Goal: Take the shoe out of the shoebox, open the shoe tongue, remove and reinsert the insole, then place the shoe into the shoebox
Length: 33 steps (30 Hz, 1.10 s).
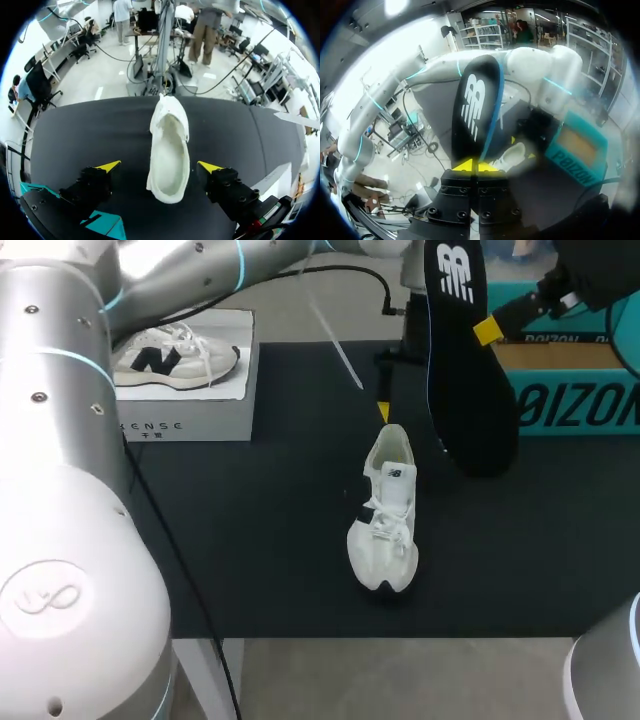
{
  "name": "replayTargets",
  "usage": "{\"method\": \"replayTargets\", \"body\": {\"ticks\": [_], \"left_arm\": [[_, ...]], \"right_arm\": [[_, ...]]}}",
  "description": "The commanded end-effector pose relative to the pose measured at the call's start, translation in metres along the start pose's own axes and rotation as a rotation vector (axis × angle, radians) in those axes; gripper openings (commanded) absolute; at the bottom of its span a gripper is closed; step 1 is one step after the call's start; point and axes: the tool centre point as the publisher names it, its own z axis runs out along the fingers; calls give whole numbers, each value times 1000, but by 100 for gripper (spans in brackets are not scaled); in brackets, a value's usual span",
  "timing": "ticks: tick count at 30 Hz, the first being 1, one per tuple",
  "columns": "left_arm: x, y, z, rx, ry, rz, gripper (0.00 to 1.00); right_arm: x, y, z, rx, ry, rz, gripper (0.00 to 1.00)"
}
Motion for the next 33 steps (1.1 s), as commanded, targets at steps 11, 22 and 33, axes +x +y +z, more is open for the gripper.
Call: {"method": "replayTargets", "body": {"ticks": [11,22,33], "left_arm": [[84,-16,-14,-291,-1259,128,100],[84,-16,-14,-291,-1259,128,100],[84,-16,-14,-291,-1259,128,100]], "right_arm": [[-1,2,1,5,0,1,0],[-1,2,1,5,0,1,0],[-1,2,1,5,0,1,0]]}}
